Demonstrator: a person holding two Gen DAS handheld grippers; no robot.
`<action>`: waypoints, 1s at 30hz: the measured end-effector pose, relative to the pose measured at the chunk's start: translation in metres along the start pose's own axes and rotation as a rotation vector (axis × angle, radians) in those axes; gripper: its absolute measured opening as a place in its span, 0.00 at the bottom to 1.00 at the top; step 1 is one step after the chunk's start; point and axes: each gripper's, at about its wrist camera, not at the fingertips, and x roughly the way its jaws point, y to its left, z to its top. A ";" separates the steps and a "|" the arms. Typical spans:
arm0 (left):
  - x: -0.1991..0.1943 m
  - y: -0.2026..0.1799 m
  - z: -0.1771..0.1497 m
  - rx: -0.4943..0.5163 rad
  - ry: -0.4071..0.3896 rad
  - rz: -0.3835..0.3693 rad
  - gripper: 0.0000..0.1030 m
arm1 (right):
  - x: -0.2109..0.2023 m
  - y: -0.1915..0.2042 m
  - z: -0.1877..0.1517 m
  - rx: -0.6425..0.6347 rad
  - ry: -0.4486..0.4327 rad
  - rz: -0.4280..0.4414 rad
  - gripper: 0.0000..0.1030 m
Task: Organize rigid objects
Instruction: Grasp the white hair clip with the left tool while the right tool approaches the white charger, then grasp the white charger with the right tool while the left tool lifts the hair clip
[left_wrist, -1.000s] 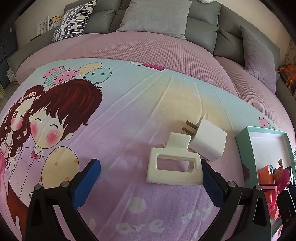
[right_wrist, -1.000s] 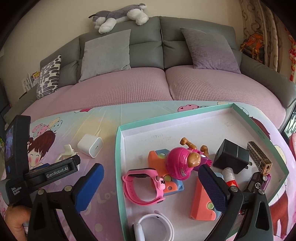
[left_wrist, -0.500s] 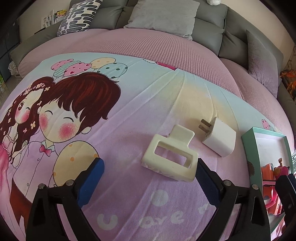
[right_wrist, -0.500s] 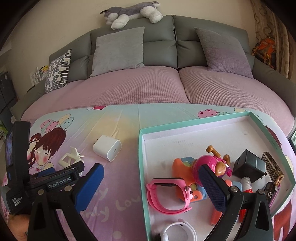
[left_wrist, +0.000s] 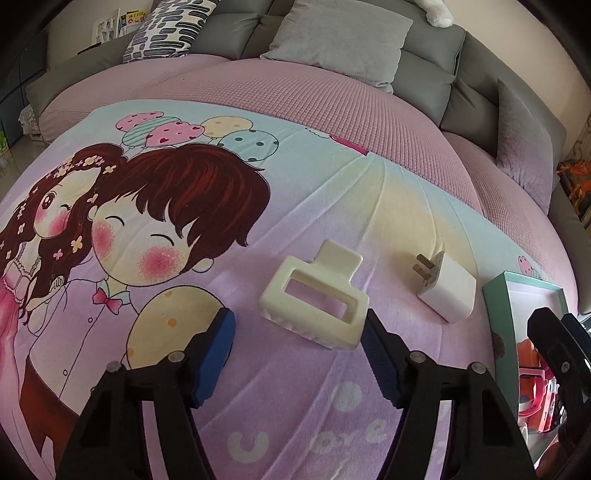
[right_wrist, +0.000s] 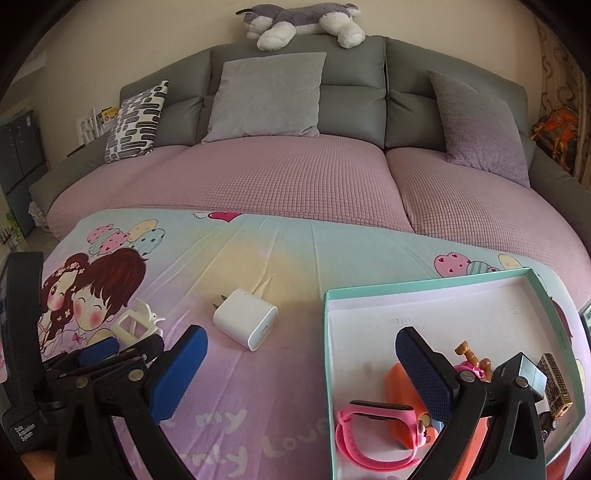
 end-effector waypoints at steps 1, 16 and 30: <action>-0.001 0.004 0.000 -0.013 0.000 -0.003 0.57 | 0.003 0.003 0.001 -0.005 0.004 0.008 1.00; -0.006 0.038 0.003 -0.080 -0.037 0.042 0.38 | 0.058 0.040 0.009 -0.059 0.098 0.088 0.82; -0.005 0.033 0.011 -0.035 -0.063 -0.042 0.65 | 0.083 0.041 0.007 -0.045 0.149 0.075 0.57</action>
